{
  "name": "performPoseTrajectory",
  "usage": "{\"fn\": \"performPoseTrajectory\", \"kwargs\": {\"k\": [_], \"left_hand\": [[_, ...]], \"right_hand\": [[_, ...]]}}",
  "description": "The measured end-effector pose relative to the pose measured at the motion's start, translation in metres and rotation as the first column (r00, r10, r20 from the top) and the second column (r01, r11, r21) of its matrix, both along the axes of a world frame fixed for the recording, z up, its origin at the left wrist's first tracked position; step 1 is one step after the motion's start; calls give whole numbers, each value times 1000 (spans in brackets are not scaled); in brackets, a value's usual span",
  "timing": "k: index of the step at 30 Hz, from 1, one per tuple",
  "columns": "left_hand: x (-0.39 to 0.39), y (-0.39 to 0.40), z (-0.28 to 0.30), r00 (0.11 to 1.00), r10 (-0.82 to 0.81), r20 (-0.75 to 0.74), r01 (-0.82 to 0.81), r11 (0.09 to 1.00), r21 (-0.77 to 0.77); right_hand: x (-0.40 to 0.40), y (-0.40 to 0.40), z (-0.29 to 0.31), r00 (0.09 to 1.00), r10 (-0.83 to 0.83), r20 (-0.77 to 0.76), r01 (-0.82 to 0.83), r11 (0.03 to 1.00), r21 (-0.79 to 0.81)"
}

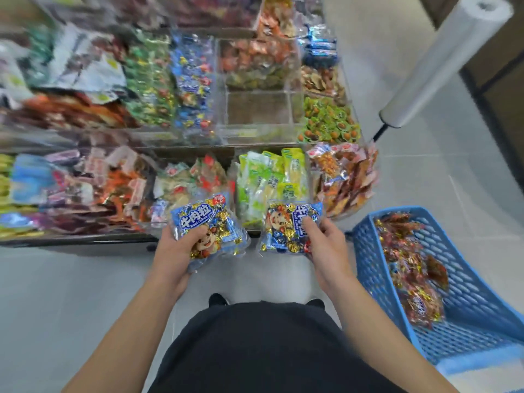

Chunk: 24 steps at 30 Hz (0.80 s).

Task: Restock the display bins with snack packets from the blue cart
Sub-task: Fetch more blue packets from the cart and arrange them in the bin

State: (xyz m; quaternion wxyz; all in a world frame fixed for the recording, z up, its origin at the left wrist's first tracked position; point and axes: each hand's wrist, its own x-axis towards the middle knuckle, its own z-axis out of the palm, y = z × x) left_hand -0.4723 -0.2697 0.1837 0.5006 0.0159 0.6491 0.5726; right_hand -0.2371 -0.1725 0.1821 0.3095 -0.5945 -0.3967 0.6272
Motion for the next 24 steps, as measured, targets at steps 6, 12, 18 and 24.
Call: {"fn": "performPoseTrajectory", "kwargs": {"k": [6, 12, 18, 24], "left_hand": [[-79, -26, 9, 999, 36, 5, -36, 999, 33], [-129, -29, 16, 995, 95, 31, -97, 993, 66], [-162, -6, 15, 990, 130, 56, -135, 985, 105], [-187, 38, 20, 989, 148, -2, -147, 983, 113]], "right_hand": [[-89, -10, 9, 994, 51, 94, -60, 994, 95], [-141, 4, 30, 982, 110, 152, -130, 983, 132], [-180, 55, 40, 996, 34, -87, -37, 999, -31], [-205, 125, 44, 960, 51, -275, -97, 983, -156]]}}
